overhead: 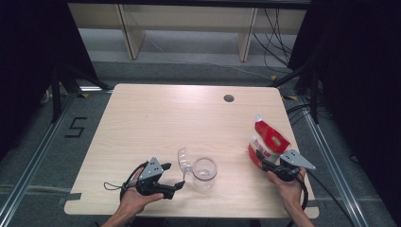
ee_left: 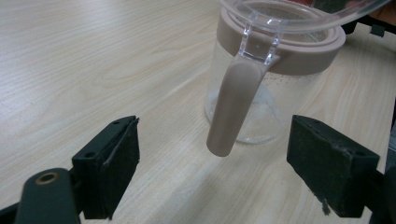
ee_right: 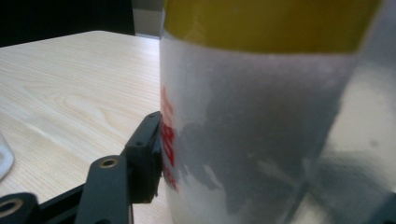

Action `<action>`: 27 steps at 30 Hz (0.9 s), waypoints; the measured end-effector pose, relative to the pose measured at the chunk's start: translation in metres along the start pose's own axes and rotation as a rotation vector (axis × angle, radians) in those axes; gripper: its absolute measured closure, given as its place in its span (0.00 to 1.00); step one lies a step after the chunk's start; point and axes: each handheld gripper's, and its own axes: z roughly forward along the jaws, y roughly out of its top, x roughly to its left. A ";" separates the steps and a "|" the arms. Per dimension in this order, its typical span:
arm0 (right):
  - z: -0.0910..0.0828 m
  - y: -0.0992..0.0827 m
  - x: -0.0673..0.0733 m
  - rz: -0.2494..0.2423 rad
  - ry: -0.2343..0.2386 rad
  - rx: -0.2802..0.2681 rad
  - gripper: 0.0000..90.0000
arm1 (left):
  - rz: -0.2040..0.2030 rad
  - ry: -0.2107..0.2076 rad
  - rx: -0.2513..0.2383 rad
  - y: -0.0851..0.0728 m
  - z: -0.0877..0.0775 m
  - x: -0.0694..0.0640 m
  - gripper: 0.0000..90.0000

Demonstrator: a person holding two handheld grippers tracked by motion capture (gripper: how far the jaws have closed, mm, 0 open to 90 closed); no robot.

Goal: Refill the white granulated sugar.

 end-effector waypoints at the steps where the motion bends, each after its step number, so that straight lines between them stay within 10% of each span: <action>1: 0.000 0.000 -0.001 0.004 0.003 0.002 0.48 | -0.001 -0.004 0.000 0.000 0.000 0.000 0.19; 27: -0.003 0.000 -0.001 0.040 0.025 0.019 0.55 | 0.009 0.004 0.001 0.001 -0.001 0.001 0.19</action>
